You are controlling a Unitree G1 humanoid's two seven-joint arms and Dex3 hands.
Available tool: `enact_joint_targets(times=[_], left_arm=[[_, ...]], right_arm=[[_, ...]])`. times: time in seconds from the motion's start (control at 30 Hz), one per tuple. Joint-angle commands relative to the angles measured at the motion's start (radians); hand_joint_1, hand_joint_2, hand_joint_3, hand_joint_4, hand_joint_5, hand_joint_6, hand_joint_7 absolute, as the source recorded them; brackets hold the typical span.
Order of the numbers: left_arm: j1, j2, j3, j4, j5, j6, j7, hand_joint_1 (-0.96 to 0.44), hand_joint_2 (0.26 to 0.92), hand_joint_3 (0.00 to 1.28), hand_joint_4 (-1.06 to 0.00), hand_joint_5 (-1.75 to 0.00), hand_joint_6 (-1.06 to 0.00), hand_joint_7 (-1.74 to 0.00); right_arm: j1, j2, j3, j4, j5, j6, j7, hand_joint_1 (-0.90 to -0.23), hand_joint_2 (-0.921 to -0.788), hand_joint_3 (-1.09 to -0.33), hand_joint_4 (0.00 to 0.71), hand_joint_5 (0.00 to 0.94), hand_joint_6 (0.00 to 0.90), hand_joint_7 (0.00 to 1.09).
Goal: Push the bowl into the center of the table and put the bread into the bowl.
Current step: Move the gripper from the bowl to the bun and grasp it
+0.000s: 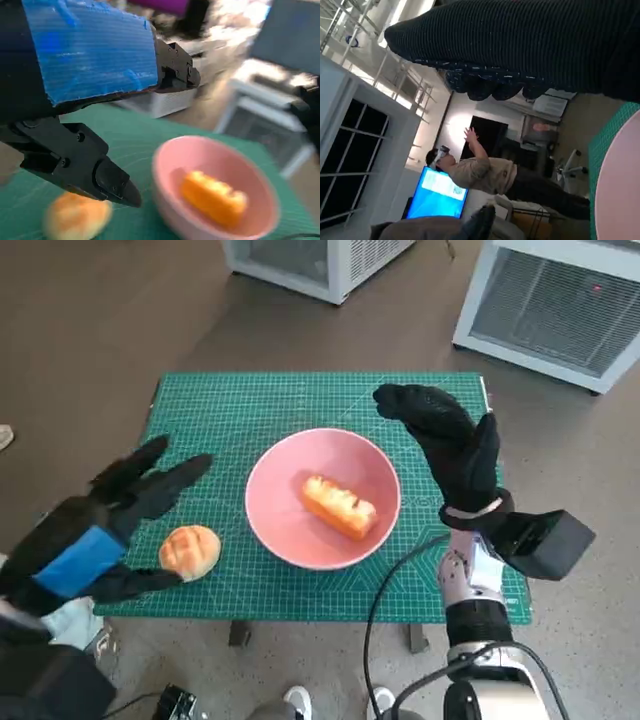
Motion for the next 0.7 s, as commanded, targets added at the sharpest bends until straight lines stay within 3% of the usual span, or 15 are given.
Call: enact_joint_targets(times=[0.03, 0.3, 0.7], left_arm=[[0.047, 0.024, -0.016, -0.028, 0.043, 0.033, 0.000, -0.13, 0.750, 0.00, -0.09, -0.02, -0.30, -0.08], [0.077, 0.023, -0.089, -0.016, 0.116, 0.083, 0.014, -0.10, 0.751, 0.00, -0.14, -0.02, -0.32, -0.06], [0.026, -0.006, -0.234, 0.126, 0.193, 0.093, 0.081, -0.07, 0.757, 0.00, -0.21, -0.02, -0.37, -0.04]], right_arm=[[0.004, -0.003, -0.004, 0.023, 0.007, 0.015, 0.012, -0.688, -0.921, -0.720, 0.185, 0.000, -0.001, 0.58], [-0.009, 0.001, -0.005, 0.038, 0.010, 0.025, 0.023, -0.688, -0.921, -0.719, 0.185, 0.000, -0.001, 0.58], [-0.019, 0.005, -0.008, 0.050, 0.018, 0.046, 0.045, -0.697, -0.921, -0.710, 0.185, 0.000, -0.001, 0.58]])
